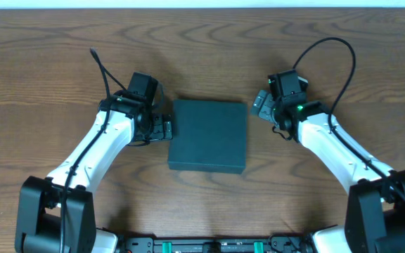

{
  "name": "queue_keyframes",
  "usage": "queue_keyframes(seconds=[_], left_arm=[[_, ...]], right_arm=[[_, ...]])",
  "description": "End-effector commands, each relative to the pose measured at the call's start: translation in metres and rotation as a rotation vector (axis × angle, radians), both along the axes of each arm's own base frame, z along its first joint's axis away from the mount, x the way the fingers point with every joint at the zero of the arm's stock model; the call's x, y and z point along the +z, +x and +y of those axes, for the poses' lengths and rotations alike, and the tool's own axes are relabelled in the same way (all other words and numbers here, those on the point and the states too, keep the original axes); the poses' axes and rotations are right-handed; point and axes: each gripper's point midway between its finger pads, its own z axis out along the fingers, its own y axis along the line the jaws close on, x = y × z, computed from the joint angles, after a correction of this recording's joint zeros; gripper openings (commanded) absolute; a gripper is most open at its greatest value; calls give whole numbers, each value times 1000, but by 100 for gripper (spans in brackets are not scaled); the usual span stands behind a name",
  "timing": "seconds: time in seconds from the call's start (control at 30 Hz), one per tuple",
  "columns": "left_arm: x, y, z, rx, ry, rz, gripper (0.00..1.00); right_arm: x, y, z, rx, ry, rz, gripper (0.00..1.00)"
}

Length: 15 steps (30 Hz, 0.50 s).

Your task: Pack container

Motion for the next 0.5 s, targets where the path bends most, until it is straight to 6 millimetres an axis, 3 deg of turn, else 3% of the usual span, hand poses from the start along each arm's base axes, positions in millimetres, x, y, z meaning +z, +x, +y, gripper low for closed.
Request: queue_keyframes(seconds=[0.0, 0.33, 0.47], left_arm=[[21, 8, 5, 14, 14, -69, 95], [76, 2, 12, 24, 2, -198, 95], [87, -2, 13, 26, -4, -226, 95]], right_arm=[[3, 0, 10, 32, 13, -6, 99], [-9, -3, 28, 74, 41, 24, 99], [-17, 0, 41, 101, 75, 24, 99]])
